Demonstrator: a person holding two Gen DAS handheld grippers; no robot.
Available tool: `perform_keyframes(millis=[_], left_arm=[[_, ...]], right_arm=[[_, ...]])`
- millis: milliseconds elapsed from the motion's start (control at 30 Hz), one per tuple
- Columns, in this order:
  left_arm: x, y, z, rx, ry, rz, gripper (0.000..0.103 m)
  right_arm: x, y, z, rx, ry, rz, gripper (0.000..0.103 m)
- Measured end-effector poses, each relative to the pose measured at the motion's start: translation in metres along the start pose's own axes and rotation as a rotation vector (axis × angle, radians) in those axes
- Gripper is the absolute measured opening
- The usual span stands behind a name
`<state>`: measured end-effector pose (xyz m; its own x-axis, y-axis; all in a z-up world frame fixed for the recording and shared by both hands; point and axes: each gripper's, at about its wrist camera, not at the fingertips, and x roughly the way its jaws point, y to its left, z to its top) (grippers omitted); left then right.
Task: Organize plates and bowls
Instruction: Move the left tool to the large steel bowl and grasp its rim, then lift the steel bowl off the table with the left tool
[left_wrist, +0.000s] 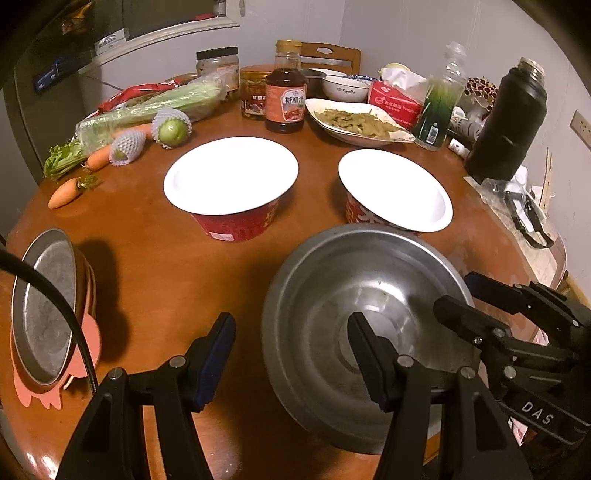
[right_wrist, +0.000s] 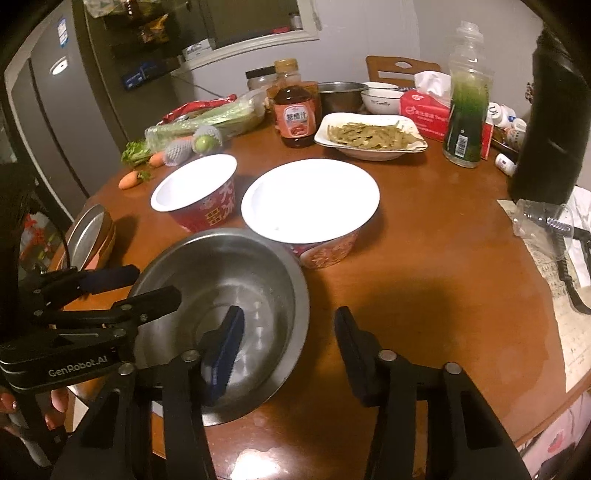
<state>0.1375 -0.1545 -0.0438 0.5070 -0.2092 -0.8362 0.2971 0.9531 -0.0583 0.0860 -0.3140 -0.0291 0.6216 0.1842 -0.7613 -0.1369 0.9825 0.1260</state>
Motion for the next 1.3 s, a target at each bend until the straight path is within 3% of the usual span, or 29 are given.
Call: perform_keyframes(millis=[200,367,600,800,1300], left_arm=[[0.006,-0.001,0.0,0.001,0.019,-0.01,0.059],[0.009,-0.003,-0.002,0.003,0.033,-0.03,0.046],[0.007,0.001,-0.004,-0.002,0.026,-0.018,0.036],[0.003,0.01,-0.008,-0.016,0.026,-0.015,0.036],[-0.019,0.059,-0.029,-0.065,0.024,0.059,0.036]], right_arm=[[0.005,0.005,-0.002,-0.011,0.006,0.018,0.04],[0.006,0.004,-0.002,-0.006,0.007,0.015,0.035],[0.014,0.003,-0.005,0.005,0.032,0.004,0.029],[0.012,0.01,-0.002,-0.007,0.032,-0.008,0.029],[0.023,0.071,0.003,-0.113,0.052,0.051,0.029]])
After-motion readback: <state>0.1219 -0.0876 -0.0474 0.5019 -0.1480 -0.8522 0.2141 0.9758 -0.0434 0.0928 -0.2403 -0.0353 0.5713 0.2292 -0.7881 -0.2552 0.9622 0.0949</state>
